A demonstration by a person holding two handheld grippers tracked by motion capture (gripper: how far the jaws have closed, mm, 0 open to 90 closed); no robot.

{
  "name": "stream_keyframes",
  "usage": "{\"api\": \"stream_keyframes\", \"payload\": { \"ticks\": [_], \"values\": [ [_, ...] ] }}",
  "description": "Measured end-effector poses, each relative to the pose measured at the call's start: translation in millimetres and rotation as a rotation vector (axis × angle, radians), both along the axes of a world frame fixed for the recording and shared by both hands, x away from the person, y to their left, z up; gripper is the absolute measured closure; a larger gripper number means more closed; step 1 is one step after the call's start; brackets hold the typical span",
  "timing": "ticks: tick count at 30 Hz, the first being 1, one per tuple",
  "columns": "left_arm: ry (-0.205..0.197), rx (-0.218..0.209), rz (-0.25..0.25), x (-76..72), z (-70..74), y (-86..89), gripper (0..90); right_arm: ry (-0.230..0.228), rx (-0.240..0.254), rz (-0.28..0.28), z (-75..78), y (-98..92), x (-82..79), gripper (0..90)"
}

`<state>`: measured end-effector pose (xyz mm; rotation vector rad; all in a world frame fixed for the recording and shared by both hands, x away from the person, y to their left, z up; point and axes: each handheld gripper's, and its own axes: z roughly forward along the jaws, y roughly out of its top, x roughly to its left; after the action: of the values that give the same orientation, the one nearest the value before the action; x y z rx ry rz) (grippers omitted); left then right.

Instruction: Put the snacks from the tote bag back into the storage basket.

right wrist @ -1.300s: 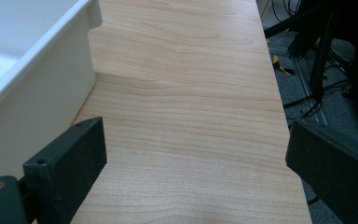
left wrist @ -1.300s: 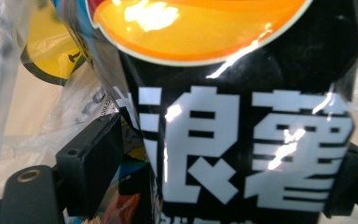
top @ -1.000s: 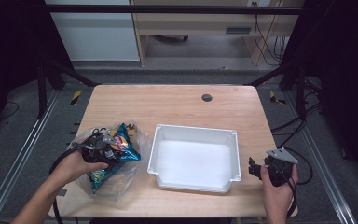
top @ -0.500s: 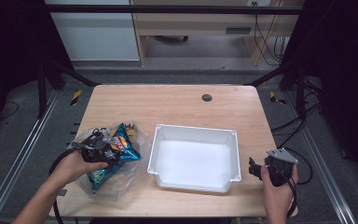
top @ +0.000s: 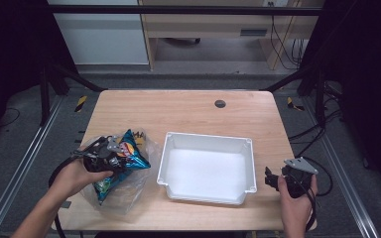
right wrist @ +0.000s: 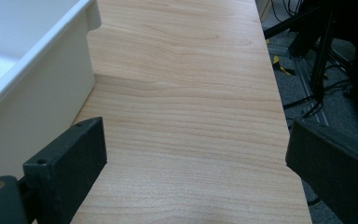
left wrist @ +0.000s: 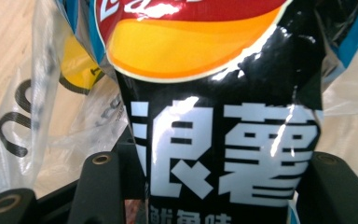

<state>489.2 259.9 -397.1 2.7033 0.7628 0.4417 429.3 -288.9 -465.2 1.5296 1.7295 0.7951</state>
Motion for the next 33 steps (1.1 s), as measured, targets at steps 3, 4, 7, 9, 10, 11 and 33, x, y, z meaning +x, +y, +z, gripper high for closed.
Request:
{"api": "stream_keyframes", "payload": {
  "ticks": [3, 4, 7, 9, 10, 11, 33],
  "values": [
    [-0.03, -0.008, -0.012, -8.1, 9.3, 0.3, 45.2, -0.005, 0.001, -0.002, -0.1, -0.7, -0.1, 5.6],
    [-0.034, -0.012, -0.015, -10.2, 11.6, 1.0, 45.3, -0.007, -0.001, -0.001, -0.2, -1.1, 0.0, 5.6],
    [-0.052, -0.015, -0.015, -15.2, 17.5, 3.6, 45.5, -0.005, 0.002, -0.003, -0.8, -1.4, 0.1, 5.6],
    [-0.064, -0.02, -0.017, -16.6, 20.7, 6.2, 45.5, -0.005, 0.003, -0.003, -0.9, -1.4, 0.1, 5.7],
    [-0.066, -0.021, -0.02, -16.9, 21.8, 7.0, 45.6, -0.005, 0.004, -0.001, -1.0, -1.1, 0.4, 5.7],
    [-0.072, -0.026, -0.02, -17.3, 23.2, 8.1, 45.8, -0.006, 0.001, 0.003, -1.2, -0.4, 1.3, 6.0],
    [-0.121, -0.03, -0.02, -23.6, 40.1, 13.1, 47.1, -0.012, -0.004, 0.005, -0.4, 1.2, 1.9, 6.0]
  ]
}}
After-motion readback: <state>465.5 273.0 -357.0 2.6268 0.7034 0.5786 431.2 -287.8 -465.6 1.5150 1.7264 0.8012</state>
